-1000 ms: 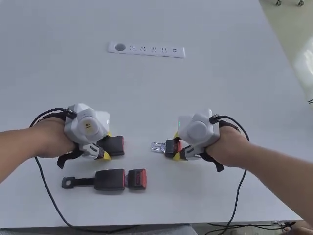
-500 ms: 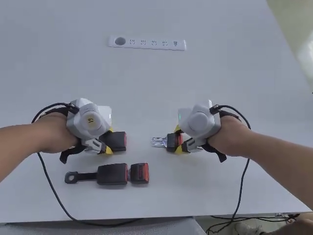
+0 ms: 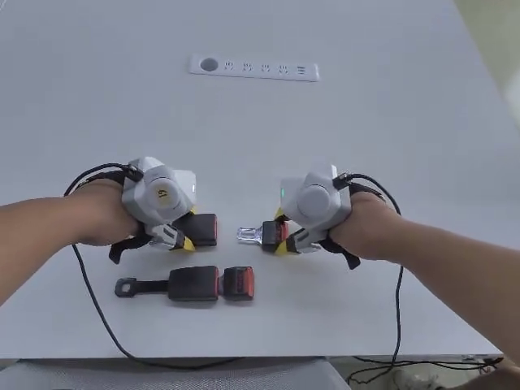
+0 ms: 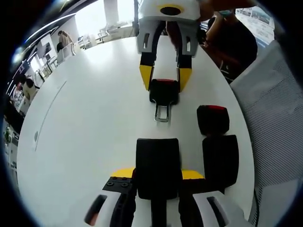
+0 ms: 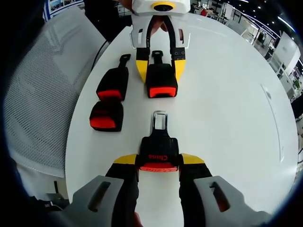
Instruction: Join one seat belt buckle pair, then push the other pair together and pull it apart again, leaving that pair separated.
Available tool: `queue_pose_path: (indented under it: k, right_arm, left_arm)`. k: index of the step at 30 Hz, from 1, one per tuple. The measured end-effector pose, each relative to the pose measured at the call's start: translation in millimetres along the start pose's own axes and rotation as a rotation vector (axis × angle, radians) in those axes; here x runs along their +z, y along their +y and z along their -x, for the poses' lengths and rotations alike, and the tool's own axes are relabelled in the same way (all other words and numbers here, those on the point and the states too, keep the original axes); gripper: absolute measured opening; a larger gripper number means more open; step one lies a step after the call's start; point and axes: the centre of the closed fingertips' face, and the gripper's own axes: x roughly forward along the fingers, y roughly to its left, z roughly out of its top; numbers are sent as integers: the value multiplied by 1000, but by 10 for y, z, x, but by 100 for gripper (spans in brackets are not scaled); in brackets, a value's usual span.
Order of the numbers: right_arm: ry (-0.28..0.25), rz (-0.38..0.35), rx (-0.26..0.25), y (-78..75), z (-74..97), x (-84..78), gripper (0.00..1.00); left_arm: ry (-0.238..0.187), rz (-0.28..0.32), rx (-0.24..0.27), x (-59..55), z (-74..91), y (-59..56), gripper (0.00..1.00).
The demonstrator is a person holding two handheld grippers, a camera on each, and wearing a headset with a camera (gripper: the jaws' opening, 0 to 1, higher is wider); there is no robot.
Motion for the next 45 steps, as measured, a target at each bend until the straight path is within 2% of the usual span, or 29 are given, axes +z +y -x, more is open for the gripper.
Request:
queue_pose_path:
  k: [5, 8, 15, 20, 24, 29, 36, 45]
  right_arm:
    - [-3, 7, -3, -28, -63, 105, 31]
    - [6, 17, -25, -63, -72, 168, 31]
    - [5, 36, -10, -52, -131, 268, 31]
    - [-15, 37, -4, -49, -137, 355, 31]
    - [-13, 38, 0, -60, -190, 386, 30]
    - [-14, 38, 6, -59, -183, 382, 30]
    - [14, 43, 10, -73, -203, 436, 28]
    - [20, 38, 8, -69, -217, 471, 28]
  left_arm:
    - [0, -5, -2, 2, -5, 3, 34]
    - [1, -5, -2, 1, -9, 5, 34]
    - [2, -5, -1, -9, -23, 14, 34]
    - [0, -7, -4, -4, -17, 5, 34]
    - [-1, -6, -5, -7, -14, 5, 34]
    - [-5, -19, -10, 1, -2, -5, 34]
    - [-6, -38, -24, 9, 1, 0, 33]
    - [-5, -38, -23, 9, 7, -5, 33]
